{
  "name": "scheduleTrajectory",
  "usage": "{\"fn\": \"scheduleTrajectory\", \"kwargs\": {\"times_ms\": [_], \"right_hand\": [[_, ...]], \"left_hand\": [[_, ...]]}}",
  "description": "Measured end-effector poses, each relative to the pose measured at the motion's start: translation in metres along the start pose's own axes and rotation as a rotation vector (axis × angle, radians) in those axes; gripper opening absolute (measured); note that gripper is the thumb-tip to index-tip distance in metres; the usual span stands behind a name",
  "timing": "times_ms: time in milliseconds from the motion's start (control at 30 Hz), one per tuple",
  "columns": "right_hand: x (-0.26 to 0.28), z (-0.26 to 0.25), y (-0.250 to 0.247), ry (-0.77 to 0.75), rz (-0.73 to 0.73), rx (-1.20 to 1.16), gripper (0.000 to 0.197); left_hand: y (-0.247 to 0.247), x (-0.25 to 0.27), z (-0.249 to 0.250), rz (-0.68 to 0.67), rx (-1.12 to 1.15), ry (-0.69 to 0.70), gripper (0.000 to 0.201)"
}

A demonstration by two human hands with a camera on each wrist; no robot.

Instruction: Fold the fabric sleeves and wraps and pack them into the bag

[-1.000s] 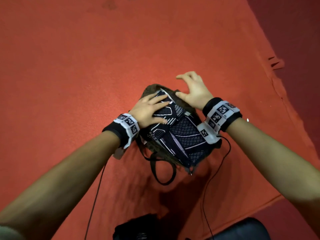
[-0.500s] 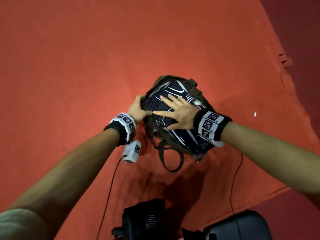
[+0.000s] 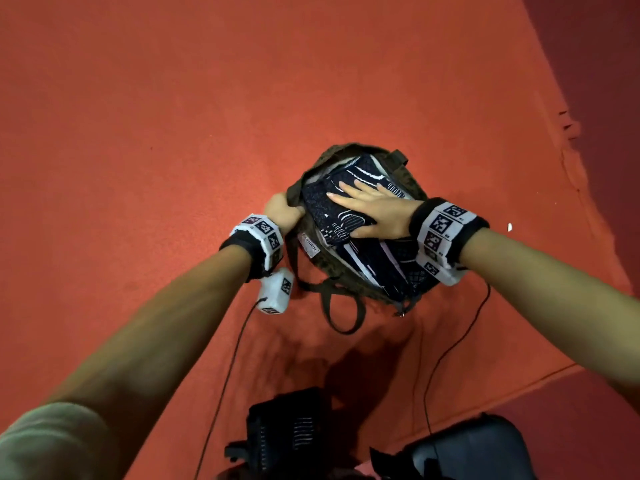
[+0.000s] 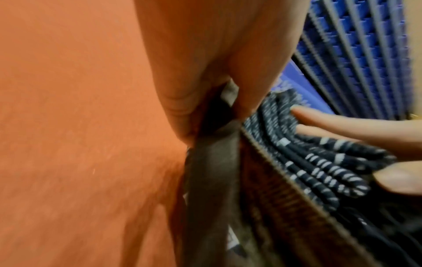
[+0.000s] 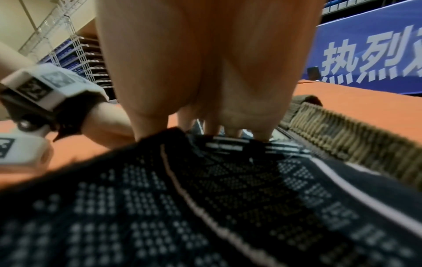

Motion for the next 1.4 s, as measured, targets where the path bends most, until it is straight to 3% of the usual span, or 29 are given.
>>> {"fn": "scheduleTrajectory", "kwargs": {"times_ms": [167, 333, 433, 500, 567, 667, 767, 867, 1000, 1167, 1300, 1400], "right_hand": [[-0.009, 0.000, 0.000, 0.005, -0.070, 0.104, 0.070], [-0.009, 0.006, 0.011, 0.033, -0.057, 0.162, 0.070], [-0.008, -0.003, 0.016, 0.039, -0.025, 0.080, 0.068], [0.002, -0.009, 0.004, 0.051, 0.027, -0.103, 0.062], [0.021, -0.005, -0.013, 0.100, 0.188, -0.295, 0.052], [0.062, 0.012, -0.015, 0.253, 0.412, -0.182, 0.050], [0.087, 0.031, 0.028, 0.366, 0.310, -0.126, 0.062], [0.092, 0.035, 0.060, 0.275, 0.234, -0.206, 0.063], [0.083, 0.037, 0.085, 0.215, 0.200, -0.163, 0.061], [0.095, 0.037, 0.082, 0.224, 0.251, -0.234, 0.058], [0.130, 0.015, 0.075, 0.264, 0.454, -0.301, 0.054], [0.148, -0.021, 0.097, 0.265, 0.539, -0.318, 0.055]], "left_hand": [[-0.018, 0.026, 0.050, -0.065, -0.168, 0.199, 0.033], [-0.033, 0.038, 0.053, -0.076, -0.039, 0.169, 0.020], [-0.034, 0.043, 0.050, -0.034, -0.059, 0.173, 0.030], [-0.031, 0.047, 0.054, 0.028, -0.201, 0.234, 0.036], [-0.026, 0.058, 0.063, 0.081, -0.329, 0.339, 0.062], [-0.007, 0.092, 0.088, 0.159, -0.631, 0.623, 0.076], [0.049, 0.123, 0.102, 0.011, -0.932, 0.891, 0.064], [0.101, 0.128, 0.082, -0.227, -1.171, 0.845, 0.068], [0.133, 0.120, 0.057, -0.331, -1.373, 0.732, 0.069], [0.132, 0.131, 0.055, -0.326, -1.437, 0.695, 0.069], [0.116, 0.161, 0.056, -0.220, -1.281, 0.735, 0.068], [0.104, 0.184, 0.035, -0.184, -1.226, 0.760, 0.066]]}}
Point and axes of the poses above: each hand's wrist, its own x-axis away from the middle knuckle, its own y-axis out of the palm, z = x × y, the point moved 10 cm from there along -x, towards the middle knuckle, and after that the axes turned 2 degrees about -x, right-handed, at the moved point
